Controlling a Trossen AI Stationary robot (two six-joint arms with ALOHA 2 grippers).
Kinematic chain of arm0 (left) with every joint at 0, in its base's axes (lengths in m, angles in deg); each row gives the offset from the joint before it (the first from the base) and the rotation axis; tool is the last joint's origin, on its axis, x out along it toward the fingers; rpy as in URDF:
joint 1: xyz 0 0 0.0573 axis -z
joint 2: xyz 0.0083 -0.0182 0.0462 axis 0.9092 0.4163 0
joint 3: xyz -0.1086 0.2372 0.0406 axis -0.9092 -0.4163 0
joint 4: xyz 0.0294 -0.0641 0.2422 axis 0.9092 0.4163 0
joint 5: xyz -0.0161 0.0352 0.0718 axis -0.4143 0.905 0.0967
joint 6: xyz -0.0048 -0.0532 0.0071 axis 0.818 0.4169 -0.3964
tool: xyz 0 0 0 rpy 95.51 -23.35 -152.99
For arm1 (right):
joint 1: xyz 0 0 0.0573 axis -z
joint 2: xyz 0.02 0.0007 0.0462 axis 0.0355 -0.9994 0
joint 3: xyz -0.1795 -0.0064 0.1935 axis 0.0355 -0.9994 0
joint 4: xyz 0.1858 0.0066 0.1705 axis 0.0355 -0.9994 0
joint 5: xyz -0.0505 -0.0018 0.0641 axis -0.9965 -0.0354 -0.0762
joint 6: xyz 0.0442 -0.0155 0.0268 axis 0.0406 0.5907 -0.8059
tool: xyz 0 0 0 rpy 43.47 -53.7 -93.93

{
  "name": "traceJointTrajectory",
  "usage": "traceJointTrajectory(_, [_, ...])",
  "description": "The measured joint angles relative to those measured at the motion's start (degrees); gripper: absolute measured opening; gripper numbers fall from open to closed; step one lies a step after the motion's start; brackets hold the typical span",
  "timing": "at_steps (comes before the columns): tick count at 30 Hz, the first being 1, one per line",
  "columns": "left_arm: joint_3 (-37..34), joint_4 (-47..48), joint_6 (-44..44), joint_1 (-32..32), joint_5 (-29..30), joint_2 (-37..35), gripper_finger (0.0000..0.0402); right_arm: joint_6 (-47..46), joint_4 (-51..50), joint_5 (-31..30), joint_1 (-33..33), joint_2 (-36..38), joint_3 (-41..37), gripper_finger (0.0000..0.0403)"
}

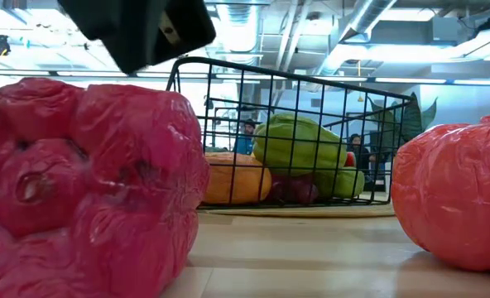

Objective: Build produce basket
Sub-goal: Adjust the wire basket on the brown table mat

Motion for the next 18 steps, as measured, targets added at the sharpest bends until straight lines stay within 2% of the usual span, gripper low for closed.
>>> traceJointTrajectory(14, [0.0, -0.1, -1.3, -1.3, 2.0, 0.0, 0.0232, -2.9, 0.0, -1.1, -4.5, 0.0, 0.0, 0.0220])
traceJointTrajectory(18, [0.0, -0.2, 2.1, -1.3, 3.8, 0.0, 0.0264, -3.8, 0.0, -2.3, -5.2, 0.0, 0.0, 0.0220])
